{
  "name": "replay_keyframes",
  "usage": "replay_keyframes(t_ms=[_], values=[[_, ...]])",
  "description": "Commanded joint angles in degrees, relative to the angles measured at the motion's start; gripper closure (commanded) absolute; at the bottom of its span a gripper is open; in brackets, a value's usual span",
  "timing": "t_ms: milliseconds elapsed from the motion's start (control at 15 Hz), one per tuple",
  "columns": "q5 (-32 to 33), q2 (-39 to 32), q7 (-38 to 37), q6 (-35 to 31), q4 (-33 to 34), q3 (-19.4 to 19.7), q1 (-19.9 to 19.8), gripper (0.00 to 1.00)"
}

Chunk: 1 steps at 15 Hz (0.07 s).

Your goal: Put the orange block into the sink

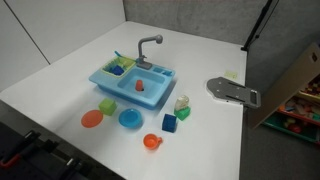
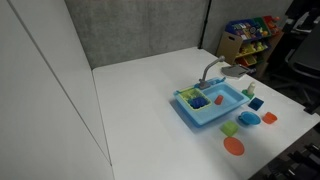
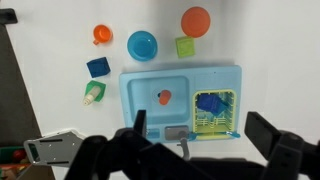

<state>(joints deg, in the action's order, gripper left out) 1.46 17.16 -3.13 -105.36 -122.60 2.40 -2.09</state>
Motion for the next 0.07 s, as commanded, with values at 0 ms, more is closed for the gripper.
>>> replay_keyframes(t_ms=[0], values=[[-0.06,-0.15,0.09,0.09,0.09,-0.18,-0.20,0.00]])
